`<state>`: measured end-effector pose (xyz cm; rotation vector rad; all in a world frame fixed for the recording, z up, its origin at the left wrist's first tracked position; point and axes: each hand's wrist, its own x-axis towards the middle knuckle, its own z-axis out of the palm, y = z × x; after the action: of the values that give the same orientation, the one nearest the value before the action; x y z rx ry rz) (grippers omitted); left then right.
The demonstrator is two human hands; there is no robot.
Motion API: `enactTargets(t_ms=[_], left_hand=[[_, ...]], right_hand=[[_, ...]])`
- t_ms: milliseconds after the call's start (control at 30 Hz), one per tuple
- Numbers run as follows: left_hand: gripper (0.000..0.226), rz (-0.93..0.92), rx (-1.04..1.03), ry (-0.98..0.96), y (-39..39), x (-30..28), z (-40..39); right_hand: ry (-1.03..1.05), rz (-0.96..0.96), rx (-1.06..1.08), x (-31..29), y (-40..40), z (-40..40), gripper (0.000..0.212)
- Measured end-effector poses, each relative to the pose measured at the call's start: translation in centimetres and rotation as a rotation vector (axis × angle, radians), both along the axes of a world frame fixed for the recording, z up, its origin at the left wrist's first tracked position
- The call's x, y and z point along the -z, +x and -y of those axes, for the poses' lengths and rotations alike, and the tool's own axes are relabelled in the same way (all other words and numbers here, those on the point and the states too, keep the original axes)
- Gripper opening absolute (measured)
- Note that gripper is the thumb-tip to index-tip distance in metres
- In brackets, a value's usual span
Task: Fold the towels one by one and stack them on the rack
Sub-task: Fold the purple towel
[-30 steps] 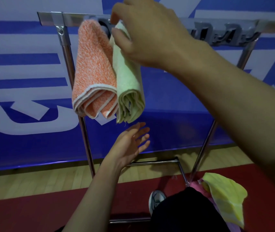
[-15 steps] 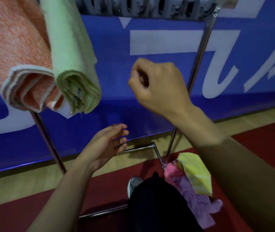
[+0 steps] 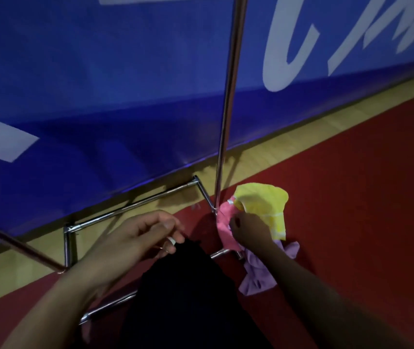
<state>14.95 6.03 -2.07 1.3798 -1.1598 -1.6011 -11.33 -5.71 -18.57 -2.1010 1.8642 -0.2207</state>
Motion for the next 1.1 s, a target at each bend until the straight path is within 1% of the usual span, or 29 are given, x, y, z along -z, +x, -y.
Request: enactTargets(t_ms=[67, 100, 133, 167, 200, 233, 267, 333, 367, 400, 433, 500, 533, 567, 600, 633, 667, 700, 733, 767, 800, 867, 900, 933, 967, 1000, 1033, 1067, 1100], left_hand=[[0.03, 0.056, 0.032, 0.032, -0.3, 0.7, 0.6], [0.029, 0.071, 0.044, 0.054, -0.2, 1.1, 1.1], [0.027, 0.095, 0.054, 0.078, 0.0, 1.4, 1.6], [0.026, 0.134, 0.067, 0.097, 0.3, 1.6, 2.3], [0.025, 0.171, 0.082, 0.11, 0.7, 1.9, 2.9], [0.025, 0.193, 0.091, 0.117, 1.2, 2.1, 3.5], [0.026, 0.203, 0.084, 0.127, 1.7, 2.4, 4.2], [0.027, 0.207, 0.036, 0.146, 2.4, 2.9, 5.3], [0.028, 0.208, 0.005, 0.149, 2.7, 3.1, 5.8], [0.032, 0.206, -0.012, 0.149, 3.0, 3.4, 6.2], [0.042, 0.202, -0.013, 0.141, 3.3, 3.7, 6.4], [0.076, 0.214, -0.017, 0.125, 3.8, 4.2, 6.9], [0.085, 0.22, -0.02, 0.116, 3.9, 4.4, 7.0], [0.088, 0.213, -0.024, 0.108, 3.9, 4.5, 7.2], [0.088, 0.199, -0.025, 0.107, 3.8, 4.6, 7.5], [0.087, 0.187, -0.028, 0.107, 3.6, 4.6, 7.6], [0.084, 0.177, -0.025, 0.104, 3.5, 4.7, 7.8], [0.082, 0.167, -0.018, 0.102, 3.3, 4.9, 8.0], [0.08, 0.16, -0.009, 0.102, 3.0, 5.0, 8.2], [0.079, 0.152, -0.005, 0.103, 2.8, 5.0, 8.2], [0.077, 0.144, 0.001, 0.103, 2.5, 5.1, 8.2], [0.065, 0.132, 0.014, 0.122, 2.0, 5.2, 8.1], [0.052, 0.127, 0.014, 0.139, 1.8, 5.3, 8.0], [0.038, 0.125, 0.012, 0.153, 1.7, 5.3, 8.0], [0.031, 0.129, 0.004, 0.167, 1.7, 5.3, 8.0], [0.03, 0.132, -0.007, 0.178, 1.7, 5.3, 8.0], [0.032, 0.129, -0.012, 0.185, 1.7, 5.2, 8.1], [0.04, 0.115, -0.01, 0.182, 1.8, 5.0, 8.1], [0.055, 0.1, -0.005, 0.17, 1.7, 4.8, 8.2]], right_hand=[[0.142, -0.101, -0.028, 6.9, -2.0, -0.8, 0.036], [0.154, -0.155, -0.021, 12.2, -3.3, -0.7, 0.041], [0.232, -0.155, 0.027, 16.4, -4.6, -1.0, 0.047], [0.307, -0.102, 0.101, 19.4, -5.4, -1.3, 0.051], [0.399, -0.06, 0.138, 20.6, -5.7, -1.9, 0.05], [0.46, -0.098, 0.135, 21.4, -6.0, -2.3, 0.045], [0.443, -0.144, 0.119, 21.5, -6.0, -2.4, 0.037], [0.364, -0.074, 0.102, 21.8, -5.9, -2.4, 0.019], [0.362, -0.007, 0.036, 23.9, -6.6, -1.8, 0.023], [0.381, 0.101, 0.011, 24.3, -6.9, -1.3, 0.032], [0.325, 0.106, 0.03, 25.1, -7.2, -0.8, 0.037], [0.333, 0.078, 0.103, 27.0, -8.3, -0.4, 0.031], [0.322, 0.037, 0.15, 26.8, -8.4, 0.2, 0.029], [0.264, -0.081, 0.184, 28.3, -8.8, 0.3, 0.032], [0.171, -0.226, 0.189, 30.3, -9.3, 0.3, 0.036], [0.095, -0.271, 0.142, 31.4, -9.6, 0.3, 0.036], [0.086, -0.187, 0.041, 31.8, -9.6, 0.7, 0.035], [0.147, -0.082, -0.052, 32.1, -9.6, 0.8, 0.034], [0.208, -0.098, -0.083, 30.0, -9.1, 0.9, 0.032], [0.228, -0.045, -0.034, 28.9, -8.6, 1.0, 0.031], [0.379, 0.019, 0.022, 28.0, -8.2, 1.7, 0.031], [0.482, 0.033, 0.026, 28.1, -8.0, 2.7, 0.035], [0.346, 0.004, 0.048, 29.1, -8.0, 3.1, 0.036], [0.232, 0.026, 0.054, 28.8, -8.1, 3.7, 0.035], [0.158, 0.067, 0.084, 27.2, -7.7, 3.8, 0.033], [0.198, 0.178, 0.179, 25.2, -7.2, 3.4, 0.032], [0.251, 0.32, 0.36, 22.4, -6.2, 3.1, 0.032], [0.182, 0.422, 0.573, 20.4, -6.0, 2.7, 0.031], [0.258, 0.491, 0.765, 19.6, -6.4, 2.2, 0.025]])
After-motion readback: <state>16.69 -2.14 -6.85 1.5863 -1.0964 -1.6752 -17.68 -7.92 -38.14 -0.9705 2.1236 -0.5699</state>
